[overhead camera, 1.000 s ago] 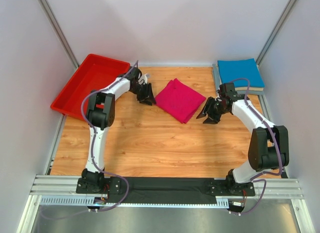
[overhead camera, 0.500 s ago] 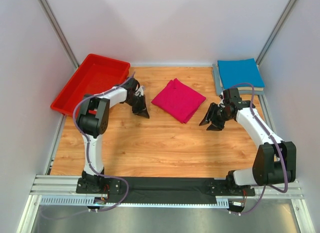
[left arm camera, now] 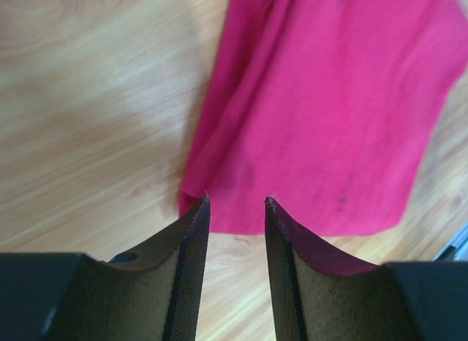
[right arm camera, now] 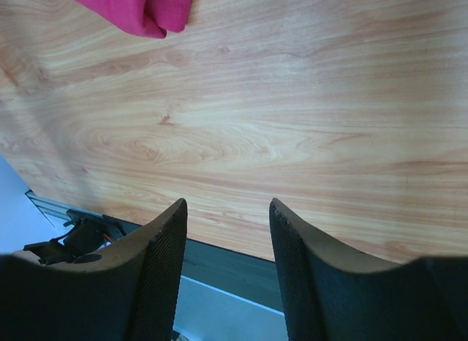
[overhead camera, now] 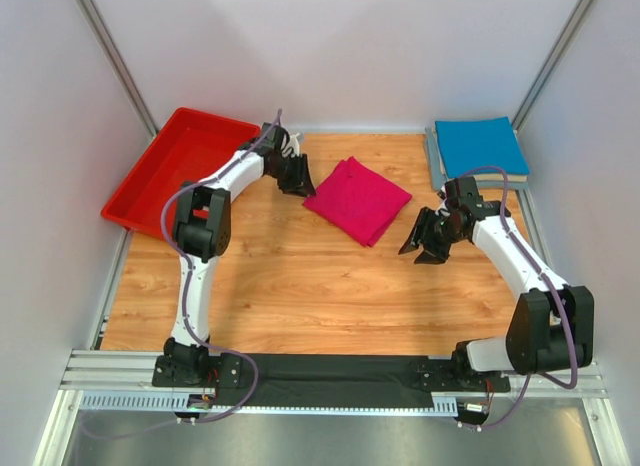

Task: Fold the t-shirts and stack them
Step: Fold the tshirt, then neatly place the folded tshirt to the corner

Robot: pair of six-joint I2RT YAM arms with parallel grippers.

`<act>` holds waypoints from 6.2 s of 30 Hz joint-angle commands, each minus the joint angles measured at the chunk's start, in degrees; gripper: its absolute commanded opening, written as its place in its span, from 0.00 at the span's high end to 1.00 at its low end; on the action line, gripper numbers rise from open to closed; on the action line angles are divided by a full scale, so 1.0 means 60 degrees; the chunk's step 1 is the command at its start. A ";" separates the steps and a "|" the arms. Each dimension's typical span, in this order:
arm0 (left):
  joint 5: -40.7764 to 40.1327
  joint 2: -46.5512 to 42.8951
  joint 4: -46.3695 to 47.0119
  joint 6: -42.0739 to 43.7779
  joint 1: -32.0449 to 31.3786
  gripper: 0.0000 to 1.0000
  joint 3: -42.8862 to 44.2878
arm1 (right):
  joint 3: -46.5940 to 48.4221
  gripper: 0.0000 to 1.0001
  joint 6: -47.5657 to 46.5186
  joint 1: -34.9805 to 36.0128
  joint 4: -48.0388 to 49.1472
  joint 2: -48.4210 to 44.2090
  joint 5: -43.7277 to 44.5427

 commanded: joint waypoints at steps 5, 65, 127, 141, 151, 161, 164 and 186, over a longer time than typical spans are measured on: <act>0.0060 0.0263 0.0025 0.0219 -0.0007 0.57 -0.0615 | -0.0127 0.49 -0.0382 0.0059 -0.0232 -0.0379 0.0176; -0.1535 -0.1377 -0.1657 -0.0398 0.0492 0.63 -0.0501 | 0.1308 0.68 -0.0938 0.0865 0.3548 0.4457 -0.1393; -0.1991 -0.4077 -0.1716 -0.2654 -0.0725 0.53 -0.4956 | 0.3533 0.43 -0.1889 0.0675 0.2447 0.4671 -0.1347; -0.2048 -0.1996 -0.2434 -0.1526 0.0095 0.56 -0.3622 | 0.5955 0.31 -0.2506 0.0601 0.2959 0.7736 -0.1596; -0.1287 -0.1629 -0.1994 -0.1453 0.0213 0.79 -0.3886 | 0.3845 0.34 -0.2550 0.1216 0.4264 0.7399 -0.1567; -0.1257 -0.1409 -0.2491 -0.1409 0.0213 0.90 -0.3637 | 0.2482 0.39 -0.2242 0.1334 0.5875 0.6887 -0.1581; -0.1578 -0.1540 -0.2725 -0.1438 0.0228 0.90 -0.3579 | 0.2320 0.45 -0.2213 0.1334 0.6066 0.6828 -0.1800; -0.3862 -0.3646 -0.3693 -0.1731 0.0374 0.81 -0.4148 | 0.2392 0.94 -0.1539 0.1377 0.6785 0.6755 -0.2402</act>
